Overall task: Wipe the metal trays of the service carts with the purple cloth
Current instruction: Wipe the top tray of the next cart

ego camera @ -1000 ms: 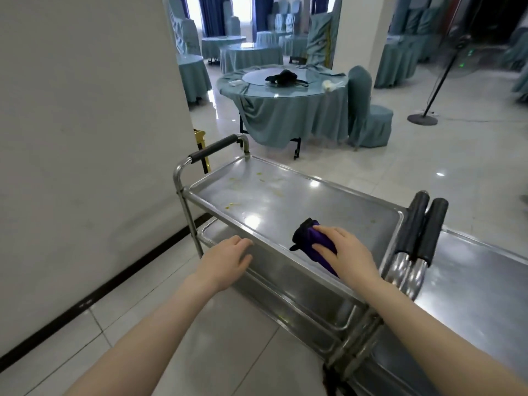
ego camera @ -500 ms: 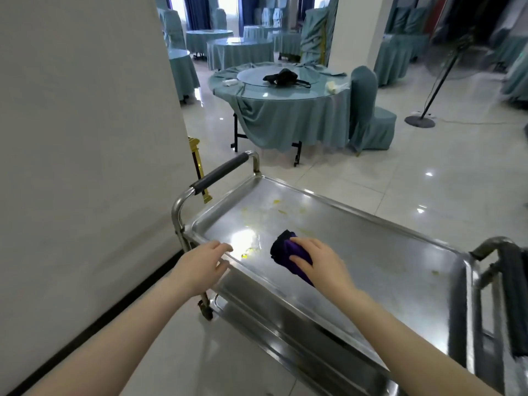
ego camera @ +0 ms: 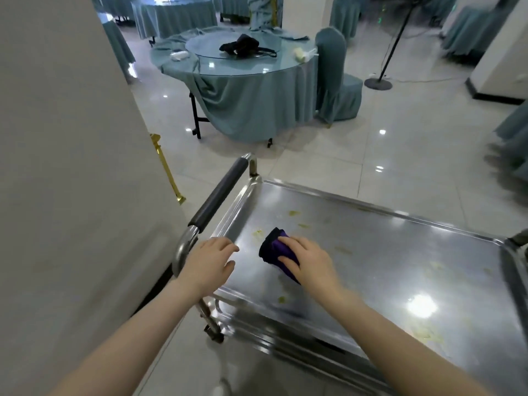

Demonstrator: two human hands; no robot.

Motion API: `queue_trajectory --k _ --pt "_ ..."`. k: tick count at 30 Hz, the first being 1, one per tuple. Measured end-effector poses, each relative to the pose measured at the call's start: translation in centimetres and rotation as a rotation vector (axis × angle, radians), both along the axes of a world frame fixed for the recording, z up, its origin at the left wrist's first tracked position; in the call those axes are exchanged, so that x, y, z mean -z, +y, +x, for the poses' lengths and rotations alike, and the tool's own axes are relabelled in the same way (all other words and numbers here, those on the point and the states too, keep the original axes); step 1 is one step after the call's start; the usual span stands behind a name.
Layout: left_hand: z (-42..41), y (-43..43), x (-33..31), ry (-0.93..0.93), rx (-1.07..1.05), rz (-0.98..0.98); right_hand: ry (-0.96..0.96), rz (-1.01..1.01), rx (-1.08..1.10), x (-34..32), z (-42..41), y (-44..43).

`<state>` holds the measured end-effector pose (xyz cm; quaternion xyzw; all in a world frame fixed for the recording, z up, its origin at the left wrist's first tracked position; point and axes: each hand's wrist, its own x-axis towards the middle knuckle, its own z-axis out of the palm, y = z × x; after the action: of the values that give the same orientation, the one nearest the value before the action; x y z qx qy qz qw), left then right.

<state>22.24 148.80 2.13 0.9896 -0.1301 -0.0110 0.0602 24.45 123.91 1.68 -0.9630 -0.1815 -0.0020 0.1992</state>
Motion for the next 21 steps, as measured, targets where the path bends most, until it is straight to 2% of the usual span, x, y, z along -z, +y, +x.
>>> queue_trajectory --k 5,9,13,16,19,21 --pt "4.5 4.5 1.9 -0.139 0.178 0.02 0.057 -0.067 0.069 5.3 0.0 7.2" --pt "8.5 7.1 2.7 -0.084 0.3 0.164 0.222 -0.181 -0.005 9.8 -1.1 12.2" --pt "11.7 8.3 3.0 -0.072 0.282 0.013 0.06 -0.157 0.108 12.9 -2.2 14.8" --pt "12.0 8.2 3.4 -0.082 0.284 -0.093 0.048 -0.169 0.101 13.9 -1.4 15.9" --pt "12.0 8.4 3.5 -0.092 0.295 -0.142 0.063 -0.177 0.092 14.0 3.5 16.4" --pt "12.3 8.4 3.8 -0.102 0.307 -0.153 0.128 -0.13 0.181 14.1 9.1 16.6"
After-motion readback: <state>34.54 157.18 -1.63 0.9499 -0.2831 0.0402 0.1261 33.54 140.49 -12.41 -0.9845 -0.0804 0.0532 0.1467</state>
